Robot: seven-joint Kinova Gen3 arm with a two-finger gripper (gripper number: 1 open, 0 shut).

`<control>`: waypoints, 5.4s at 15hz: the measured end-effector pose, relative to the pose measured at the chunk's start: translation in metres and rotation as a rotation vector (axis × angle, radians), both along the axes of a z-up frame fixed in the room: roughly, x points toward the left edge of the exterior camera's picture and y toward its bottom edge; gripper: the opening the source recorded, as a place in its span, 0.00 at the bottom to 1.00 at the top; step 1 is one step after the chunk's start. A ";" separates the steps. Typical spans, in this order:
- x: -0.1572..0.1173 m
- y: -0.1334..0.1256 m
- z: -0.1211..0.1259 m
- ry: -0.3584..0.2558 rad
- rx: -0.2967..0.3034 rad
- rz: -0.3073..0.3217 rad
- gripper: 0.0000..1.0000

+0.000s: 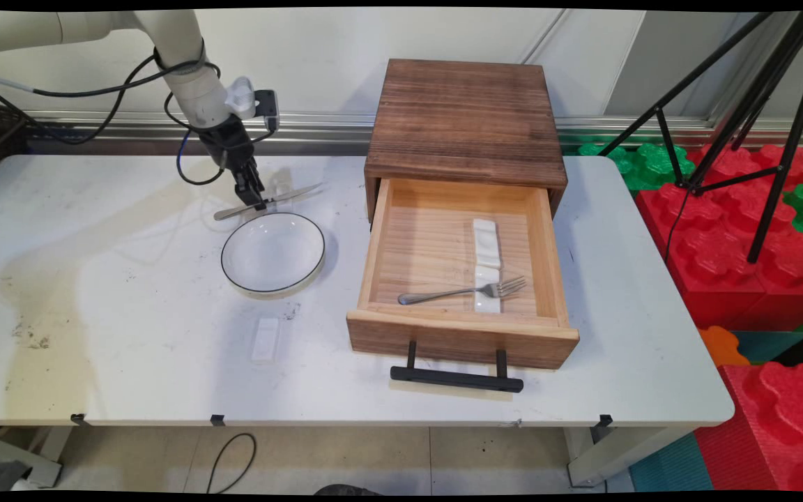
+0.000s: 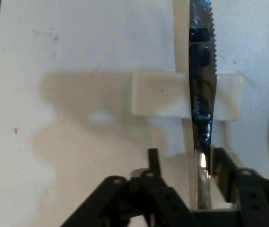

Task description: Pick up the knife from the left of the white plate, then place the picked object into the drawer

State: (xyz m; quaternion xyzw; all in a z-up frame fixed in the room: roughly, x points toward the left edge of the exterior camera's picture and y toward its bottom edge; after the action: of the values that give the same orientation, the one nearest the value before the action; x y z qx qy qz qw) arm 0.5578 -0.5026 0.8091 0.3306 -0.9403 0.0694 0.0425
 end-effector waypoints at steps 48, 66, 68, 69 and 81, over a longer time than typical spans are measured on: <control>-0.141 0.124 0.187 -0.007 -0.223 0.081 0.00; -0.280 0.103 0.179 0.106 -0.254 -0.051 0.00; -0.296 0.099 0.175 0.115 -0.252 -0.065 0.00; -0.304 0.096 0.172 0.118 -0.250 -0.072 0.00; -0.372 0.058 0.123 0.133 -0.228 -0.104 0.00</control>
State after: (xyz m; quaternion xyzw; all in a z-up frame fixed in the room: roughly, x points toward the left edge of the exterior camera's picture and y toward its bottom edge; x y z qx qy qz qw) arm 0.1858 -0.4444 0.9316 0.2783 -0.9372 0.1516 0.1457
